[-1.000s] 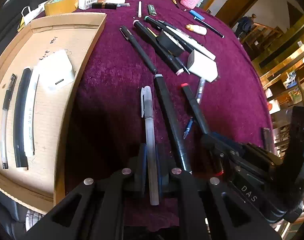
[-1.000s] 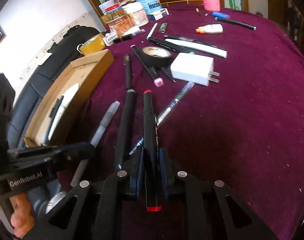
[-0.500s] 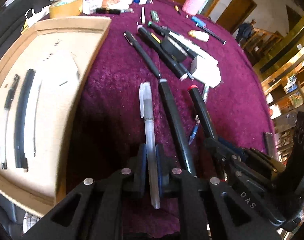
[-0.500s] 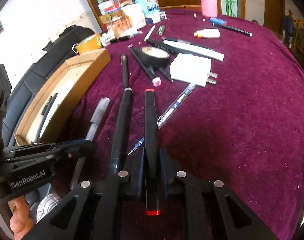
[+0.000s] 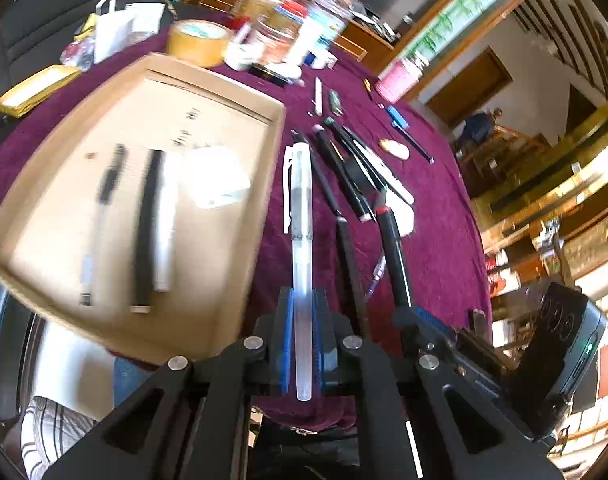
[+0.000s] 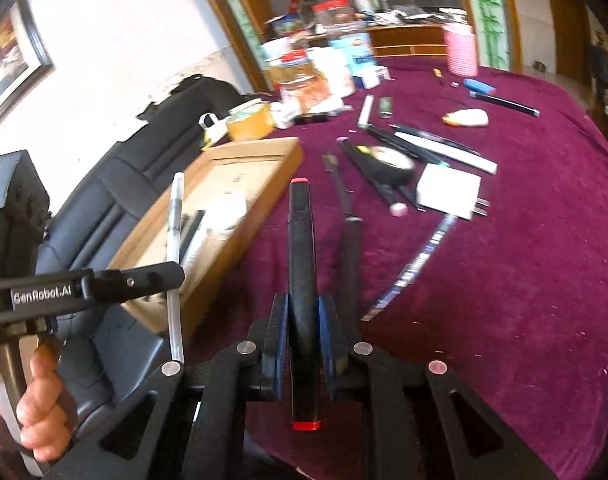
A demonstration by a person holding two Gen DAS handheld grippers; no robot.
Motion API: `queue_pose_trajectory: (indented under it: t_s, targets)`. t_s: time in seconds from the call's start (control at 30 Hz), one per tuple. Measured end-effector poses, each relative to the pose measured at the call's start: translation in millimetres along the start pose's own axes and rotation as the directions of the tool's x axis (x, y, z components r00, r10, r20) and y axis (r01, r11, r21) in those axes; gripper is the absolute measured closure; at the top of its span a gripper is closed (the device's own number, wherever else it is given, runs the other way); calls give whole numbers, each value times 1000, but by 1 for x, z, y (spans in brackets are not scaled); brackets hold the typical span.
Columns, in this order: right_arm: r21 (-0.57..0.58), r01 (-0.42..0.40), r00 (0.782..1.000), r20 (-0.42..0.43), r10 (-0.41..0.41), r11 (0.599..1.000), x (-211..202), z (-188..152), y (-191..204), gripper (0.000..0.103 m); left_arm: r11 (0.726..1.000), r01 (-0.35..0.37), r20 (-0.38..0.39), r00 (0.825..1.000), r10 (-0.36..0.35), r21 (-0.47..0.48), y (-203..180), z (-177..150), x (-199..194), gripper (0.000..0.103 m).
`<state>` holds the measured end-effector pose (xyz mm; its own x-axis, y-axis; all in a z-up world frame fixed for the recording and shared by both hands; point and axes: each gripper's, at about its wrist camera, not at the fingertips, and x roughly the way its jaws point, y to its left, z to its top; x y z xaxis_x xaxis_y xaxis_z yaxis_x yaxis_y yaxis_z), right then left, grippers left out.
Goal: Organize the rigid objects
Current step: 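Carry both held pens over the tray and lower them inside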
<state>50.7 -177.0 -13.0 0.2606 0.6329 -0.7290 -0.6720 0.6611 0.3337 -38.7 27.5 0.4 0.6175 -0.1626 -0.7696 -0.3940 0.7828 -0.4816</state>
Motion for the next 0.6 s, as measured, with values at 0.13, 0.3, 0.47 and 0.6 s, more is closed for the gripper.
queue_pose_trajectory:
  t_s: [0.13, 0.3, 0.47, 0.6]
  targets:
    - [-35, -34, 999, -16, 33, 999, 9, 3, 21, 87, 999, -5, 12, 1000, 5, -34, 20, 2, -14, 95]
    - [-70, -65, 997, -52, 61, 995, 25, 9, 44, 87, 996, -27, 26, 999, 30, -83, 50, 10, -26, 95]
    - [-86, -102, 991, -98, 94, 991, 49, 18, 66, 87, 991, -47, 47, 997, 53, -121, 78, 22, -36, 95]
    - [-79, -135, 982, -145, 122, 988, 72, 27, 80, 87, 986, -70, 51, 996, 79, -154, 101, 30, -38, 95]
